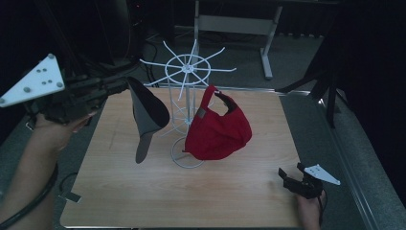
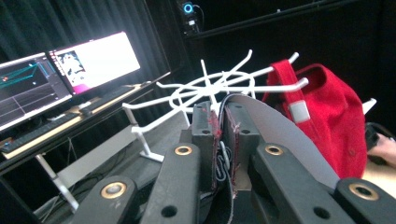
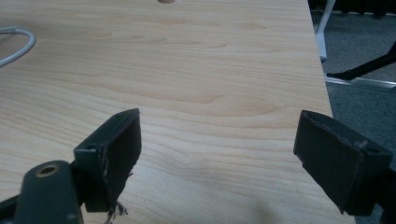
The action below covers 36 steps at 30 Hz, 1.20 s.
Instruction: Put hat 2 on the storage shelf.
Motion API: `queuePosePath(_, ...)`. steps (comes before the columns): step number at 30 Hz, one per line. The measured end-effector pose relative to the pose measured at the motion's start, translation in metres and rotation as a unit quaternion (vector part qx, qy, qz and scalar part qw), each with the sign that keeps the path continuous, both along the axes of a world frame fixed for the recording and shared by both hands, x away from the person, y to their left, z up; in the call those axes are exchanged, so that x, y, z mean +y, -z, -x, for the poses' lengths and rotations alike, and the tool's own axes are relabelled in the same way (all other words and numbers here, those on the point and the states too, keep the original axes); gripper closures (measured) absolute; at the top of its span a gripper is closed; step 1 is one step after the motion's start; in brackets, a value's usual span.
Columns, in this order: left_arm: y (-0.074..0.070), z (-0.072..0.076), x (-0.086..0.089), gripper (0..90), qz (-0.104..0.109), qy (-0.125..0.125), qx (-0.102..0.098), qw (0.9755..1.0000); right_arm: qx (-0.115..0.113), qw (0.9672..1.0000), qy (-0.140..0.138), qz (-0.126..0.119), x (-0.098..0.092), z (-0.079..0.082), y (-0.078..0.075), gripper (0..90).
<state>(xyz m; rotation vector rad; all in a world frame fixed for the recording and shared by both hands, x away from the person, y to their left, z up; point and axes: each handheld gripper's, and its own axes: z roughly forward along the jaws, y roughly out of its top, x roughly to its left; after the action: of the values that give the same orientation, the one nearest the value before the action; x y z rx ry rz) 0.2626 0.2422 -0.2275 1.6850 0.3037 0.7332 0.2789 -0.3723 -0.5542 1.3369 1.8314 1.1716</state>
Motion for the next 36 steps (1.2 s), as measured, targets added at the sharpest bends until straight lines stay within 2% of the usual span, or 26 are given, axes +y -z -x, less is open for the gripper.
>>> queuePosePath(4,-0.010,-0.005,-0.014,84.3,-0.011,0.008,-0.001,0.9999,0.000,1.0000,0.000,0.000,0.000,0.000,0.000,14.9)
queuePosePath(6,-0.013,-0.006,-0.019,84.3,-0.012,0.005,-0.005,0.9999,0.000,1.0000,-0.001,-0.001,0.000,0.000,0.000,14.9)
queuePosePath(7,-0.014,-0.007,-0.020,84.3,-0.009,0.014,-0.002,0.9999,0.000,1.0000,-0.001,-0.001,0.000,0.000,0.000,14.9)
queuePosePath(14,-0.015,-0.012,-0.029,84.2,-0.016,0.026,0.003,0.9995,0.004,1.0000,0.000,-0.001,0.000,-0.001,0.000,14.9)
queuePosePath(19,-0.005,-0.010,-0.034,84.1,-0.019,0.054,0.012,0.9983,0.006,1.0000,0.001,-0.001,0.000,-0.001,0.000,14.9)
queuePosePath(23,0.006,-0.009,-0.033,84.0,-0.019,0.062,0.024,0.9976,0.007,1.0000,0.001,0.001,0.000,-0.001,0.000,14.9)
queuePosePath(25,0.013,-0.008,-0.032,83.9,-0.024,0.060,0.029,0.9975,0.006,1.0000,0.001,-0.001,0.000,-0.001,0.000,14.9)
queuePosePath(29,0.024,-0.008,-0.030,83.5,-0.012,0.062,0.046,0.9970,0.007,1.0000,0.002,-0.001,0.000,-0.001,0.000,14.9)
queuePosePath(34,0.035,-0.007,-0.029,82.0,-0.019,0.052,0.055,0.9969,0.006,1.0000,0.002,-0.002,0.000,-0.001,0.000,14.9)
queuePosePath(36,0.038,-0.007,-0.027,79.3,-0.015,0.056,0.060,0.9965,0.006,1.0000,0.002,-0.002,0.000,-0.001,0.000,14.9)
